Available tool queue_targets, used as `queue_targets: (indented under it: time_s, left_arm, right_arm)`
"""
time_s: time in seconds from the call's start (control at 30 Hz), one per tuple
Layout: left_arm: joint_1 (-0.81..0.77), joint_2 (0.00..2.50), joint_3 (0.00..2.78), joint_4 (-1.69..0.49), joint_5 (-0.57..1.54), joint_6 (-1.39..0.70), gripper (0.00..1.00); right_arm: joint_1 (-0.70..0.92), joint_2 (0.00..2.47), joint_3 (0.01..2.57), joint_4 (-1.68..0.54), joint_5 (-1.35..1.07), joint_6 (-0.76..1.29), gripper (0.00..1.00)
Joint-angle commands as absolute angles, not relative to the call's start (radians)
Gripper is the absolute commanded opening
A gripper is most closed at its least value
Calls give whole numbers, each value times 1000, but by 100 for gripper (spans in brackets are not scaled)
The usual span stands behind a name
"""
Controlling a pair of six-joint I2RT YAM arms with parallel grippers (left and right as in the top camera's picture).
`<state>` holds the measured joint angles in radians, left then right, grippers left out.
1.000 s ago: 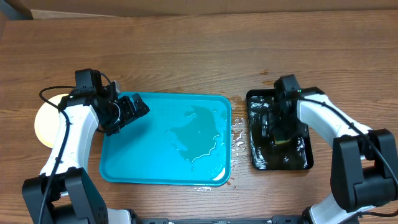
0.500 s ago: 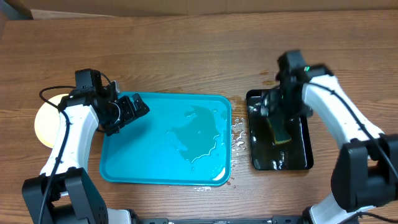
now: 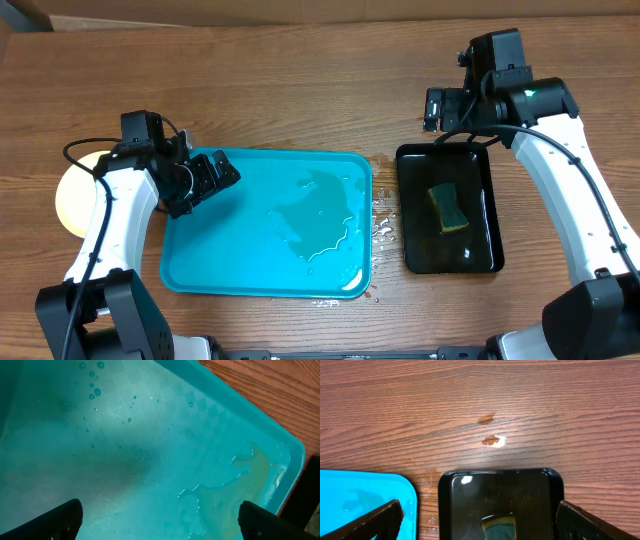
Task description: Clean dirty plates on tray and stack at the side
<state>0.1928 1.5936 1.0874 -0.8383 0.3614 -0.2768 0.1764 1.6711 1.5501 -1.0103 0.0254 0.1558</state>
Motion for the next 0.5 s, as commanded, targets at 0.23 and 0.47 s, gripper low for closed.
queue_targets:
  time_s: [0.23,0.47]
  left_arm:
    - [189,1599,1100,-837,355,-254,100]
    - [189,1599,1100,-837,355,-254,100]
  right_arm:
    - [171,1682,1555,-1003,25,152,100]
    - [171,1592,1552,-1003,25,152,100]
